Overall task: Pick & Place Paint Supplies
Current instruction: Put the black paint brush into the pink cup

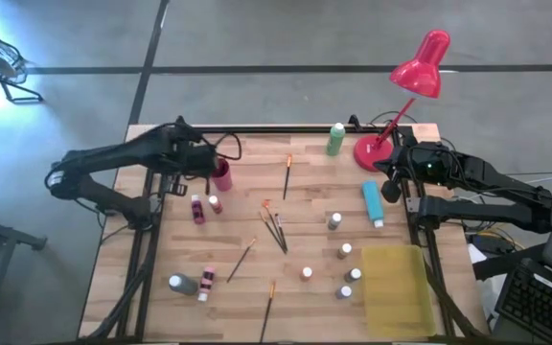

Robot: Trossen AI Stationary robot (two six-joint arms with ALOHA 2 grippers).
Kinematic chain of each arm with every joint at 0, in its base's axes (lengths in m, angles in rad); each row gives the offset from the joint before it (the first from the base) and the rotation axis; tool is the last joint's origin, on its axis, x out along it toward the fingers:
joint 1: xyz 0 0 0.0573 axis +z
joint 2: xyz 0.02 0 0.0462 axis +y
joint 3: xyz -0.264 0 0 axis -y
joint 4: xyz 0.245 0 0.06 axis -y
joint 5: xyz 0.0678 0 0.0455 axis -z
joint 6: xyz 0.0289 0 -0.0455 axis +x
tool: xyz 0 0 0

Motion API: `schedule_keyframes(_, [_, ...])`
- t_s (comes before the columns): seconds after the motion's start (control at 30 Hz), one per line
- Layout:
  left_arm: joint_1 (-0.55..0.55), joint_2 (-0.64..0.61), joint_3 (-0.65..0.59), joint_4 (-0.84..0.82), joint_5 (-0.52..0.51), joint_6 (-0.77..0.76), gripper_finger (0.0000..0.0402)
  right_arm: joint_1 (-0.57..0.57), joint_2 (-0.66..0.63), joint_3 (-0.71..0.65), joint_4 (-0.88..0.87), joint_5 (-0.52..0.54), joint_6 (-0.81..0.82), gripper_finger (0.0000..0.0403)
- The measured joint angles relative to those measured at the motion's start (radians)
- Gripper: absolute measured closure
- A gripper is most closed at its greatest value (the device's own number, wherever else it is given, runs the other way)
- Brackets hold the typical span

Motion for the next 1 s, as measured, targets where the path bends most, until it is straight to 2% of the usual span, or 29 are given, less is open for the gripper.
schedule_keyframes(0.43, [0.005,0.214,0.009,0.028,-0.048,0.155,0.0401,0.000,0.000,0.000,0.000,0.000,0.000,0.0394])
schedule_keyframes(1.0, [0.029,0.395,0.087,0.069,-0.050,0.289,0.0401,0.000,0.000,0.000,0.000,0.000,0.001,0.0394])
